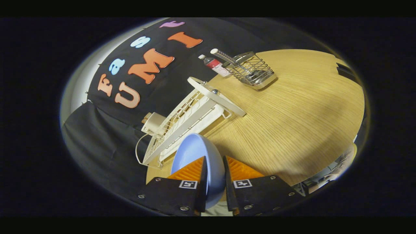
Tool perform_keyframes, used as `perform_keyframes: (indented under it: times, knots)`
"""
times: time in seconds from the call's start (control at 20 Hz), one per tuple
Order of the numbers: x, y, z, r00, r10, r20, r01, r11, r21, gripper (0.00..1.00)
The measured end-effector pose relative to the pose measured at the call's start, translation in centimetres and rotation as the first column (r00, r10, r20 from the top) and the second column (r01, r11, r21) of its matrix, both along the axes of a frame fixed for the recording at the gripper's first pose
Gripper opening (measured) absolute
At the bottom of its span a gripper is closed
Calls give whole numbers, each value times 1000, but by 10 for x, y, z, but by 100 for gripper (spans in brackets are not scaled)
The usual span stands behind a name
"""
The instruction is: Take the plate from the dish rack, then take the spoon from the basket and place it into the plate.
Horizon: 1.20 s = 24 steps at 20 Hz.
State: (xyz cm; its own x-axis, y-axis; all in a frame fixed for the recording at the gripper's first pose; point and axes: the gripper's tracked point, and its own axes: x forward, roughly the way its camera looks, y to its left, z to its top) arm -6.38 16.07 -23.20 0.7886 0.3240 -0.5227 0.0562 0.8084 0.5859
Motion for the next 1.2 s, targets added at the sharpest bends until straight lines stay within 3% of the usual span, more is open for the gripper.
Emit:
perform_keyframes:
  times: [0.15, 0.25, 0.45, 0.5, 0.7, 1.0, 1.2]
  knots:
    - [0, -6, 5, 1000, 9, 19, -9, 1000, -28, 30]
    - [3, -18, 8, 999, 3, 46, 1, 995, -100, 38]
    - [14, -54, 26, 991, -21, 136, 55, 966, -253, 64]
    - [18, -66, 33, 985, -30, 167, 79, 952, -297, 74]
    - [32, -100, 75, 948, -50, 316, 184, 893, -410, 97]
    - [61, -126, 121, 886, -8, 464, 301, 771, -561, 98]
    - [87, -126, 138, 856, 22, 516, 339, 729, -594, 97]
